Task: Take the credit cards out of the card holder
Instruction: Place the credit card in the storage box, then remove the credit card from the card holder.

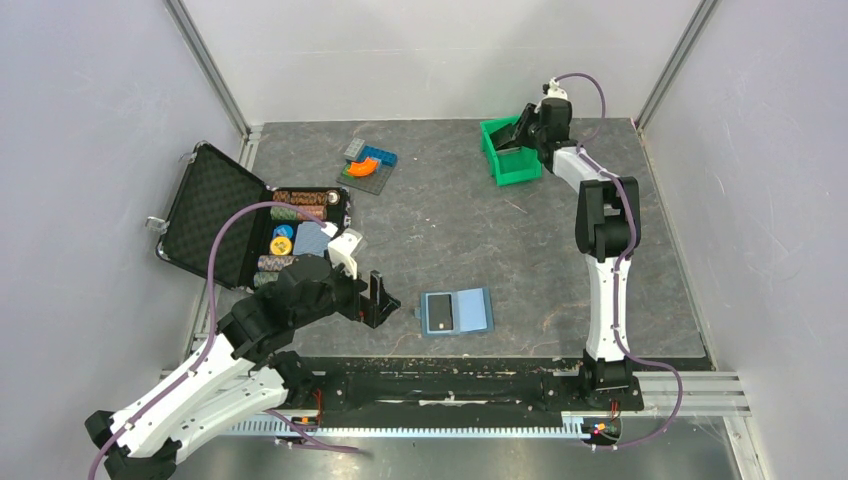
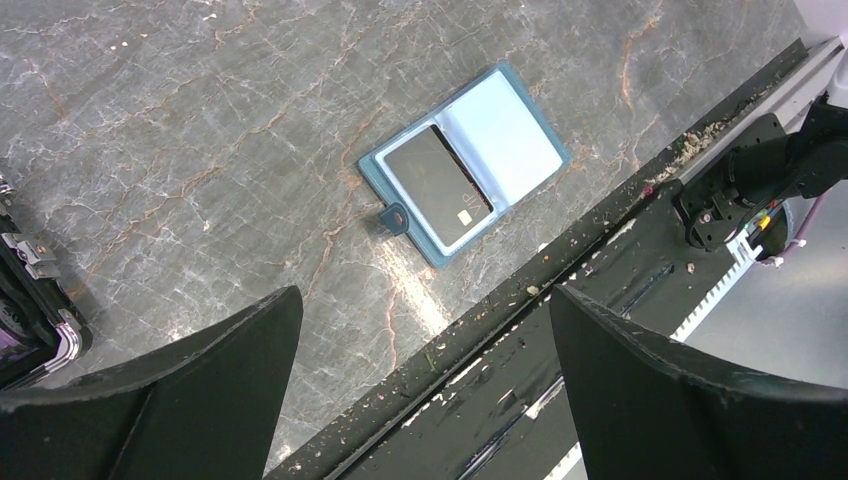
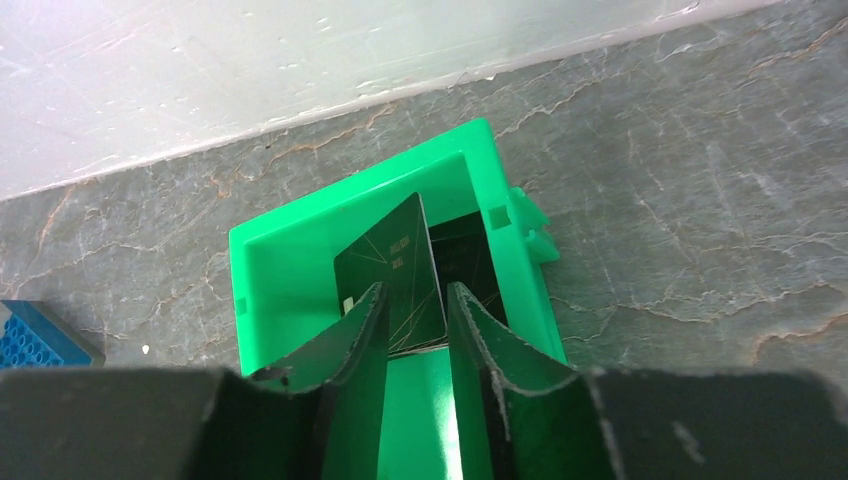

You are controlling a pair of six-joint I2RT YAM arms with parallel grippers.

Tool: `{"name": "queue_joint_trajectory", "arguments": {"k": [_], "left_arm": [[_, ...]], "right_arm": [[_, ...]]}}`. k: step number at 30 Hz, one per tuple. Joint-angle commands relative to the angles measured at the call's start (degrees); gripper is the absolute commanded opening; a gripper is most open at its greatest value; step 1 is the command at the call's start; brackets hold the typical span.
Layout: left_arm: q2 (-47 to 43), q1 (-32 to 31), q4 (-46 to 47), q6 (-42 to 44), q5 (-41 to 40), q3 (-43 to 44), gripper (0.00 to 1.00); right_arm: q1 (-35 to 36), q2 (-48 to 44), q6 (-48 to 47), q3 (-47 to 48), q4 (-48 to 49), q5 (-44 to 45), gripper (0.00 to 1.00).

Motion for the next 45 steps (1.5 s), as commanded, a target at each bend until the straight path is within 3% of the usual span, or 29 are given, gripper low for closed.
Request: {"name": "queue_joint_trajectory", "arguments": {"k": [1, 15, 25, 32, 37, 45], "left_arm": [[-0.66, 0.14, 2.61, 2.77, 1.33, 0.56, 1.00], [-0.03, 0.14, 3.11, 2.23, 0.16, 0.76, 1.00], [-0.83, 0.14, 0.42, 2.58, -5.66, 1.25, 1.00], [-4.33, 0.12, -0.68, 1.70, -11.73, 1.66, 1.00], [-7.28, 0.14, -0.24, 1.26, -12.64, 0.69, 1.00], [-1.57, 0.08, 3.52, -3.71, -2.09, -0.57, 0.96]], "right_arm": [[-0.94, -0.38, -0.28, 3.42, -0.23, 1.50, 0.33], [-2.09, -10.79, -2.03, 0.52, -7.26, -1.84, 0.34], [1.44, -35.60, -0.16, -27.36, -11.94, -0.21, 0.40], [12.77, -52.58, 0.66, -49.90, -12.34, 4.74, 0.45], [21.62, -61.68, 3.06, -66.45, -2.89, -1.60, 0.42], [31.55, -69.16, 7.59, -81.60, 9.94, -12.20, 0.36]]}}
